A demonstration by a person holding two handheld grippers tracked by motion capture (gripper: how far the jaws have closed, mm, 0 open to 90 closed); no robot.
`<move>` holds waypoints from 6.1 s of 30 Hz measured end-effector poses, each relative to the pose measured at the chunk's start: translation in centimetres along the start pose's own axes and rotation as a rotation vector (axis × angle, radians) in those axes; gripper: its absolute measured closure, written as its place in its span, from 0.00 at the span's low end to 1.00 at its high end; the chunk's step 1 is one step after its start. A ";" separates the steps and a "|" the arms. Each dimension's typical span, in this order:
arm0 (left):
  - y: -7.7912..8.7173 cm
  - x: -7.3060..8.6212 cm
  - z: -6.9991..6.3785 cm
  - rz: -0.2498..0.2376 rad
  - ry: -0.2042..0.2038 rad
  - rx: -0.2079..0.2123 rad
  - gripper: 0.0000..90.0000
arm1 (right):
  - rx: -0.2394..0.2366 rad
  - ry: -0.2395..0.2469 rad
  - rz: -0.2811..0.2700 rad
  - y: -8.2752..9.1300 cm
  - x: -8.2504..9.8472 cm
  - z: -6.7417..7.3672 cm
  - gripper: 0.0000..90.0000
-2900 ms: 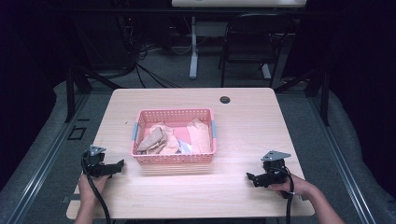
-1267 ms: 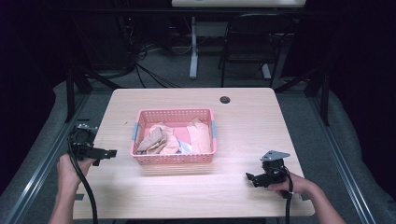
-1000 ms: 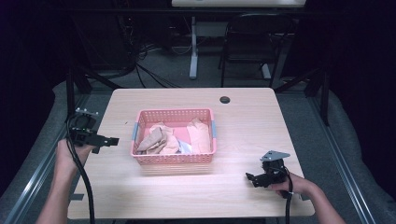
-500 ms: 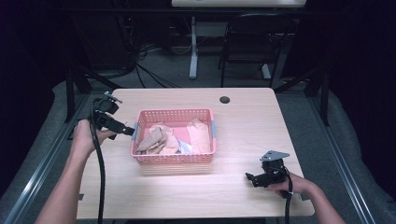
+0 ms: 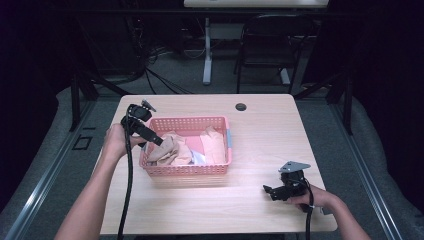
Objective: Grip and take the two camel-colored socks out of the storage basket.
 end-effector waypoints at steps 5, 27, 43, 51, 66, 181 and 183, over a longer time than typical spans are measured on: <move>-1.7 -0.6 -0.5 0.027 -0.019 0.009 0.00 | -0.002 -0.002 -0.001 0.0 0.0 0.0 0.00; -6.8 -0.5 -0.9 0.144 -0.022 0.020 0.33 | -0.004 -0.001 -0.001 0.0 0.0 0.0 0.00; -8.5 0.3 -0.6 0.185 0.030 0.019 0.89 | -0.001 0.005 -0.001 0.0 0.0 0.0 0.00; -6.8 -0.3 -1.1 0.151 -0.007 0.003 0.93 | -0.001 0.005 0.000 0.0 0.0 0.0 0.00; -0.3 -2.8 -1.8 0.057 -0.049 -0.010 0.93 | -0.001 0.010 0.003 0.0 0.0 0.0 0.00; 4.3 9.6 10.0 0.045 0.257 -0.129 0.05 | 0.005 0.006 -0.009 0.2 0.2 0.2 0.00; 5.0 9.3 9.9 0.036 0.251 -0.134 0.00 | 0.007 0.005 -0.011 0.2 0.2 0.2 0.00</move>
Point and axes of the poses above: each handheld gripper's, and its own axes: y roughly backward along the jaws, x roughly out of its underside, z roughly to its left, the point moved 5 cm from there along -y, roughly forward along the jaws, and after that the axes turned 4 degrees about y, right-handed, at the moved point
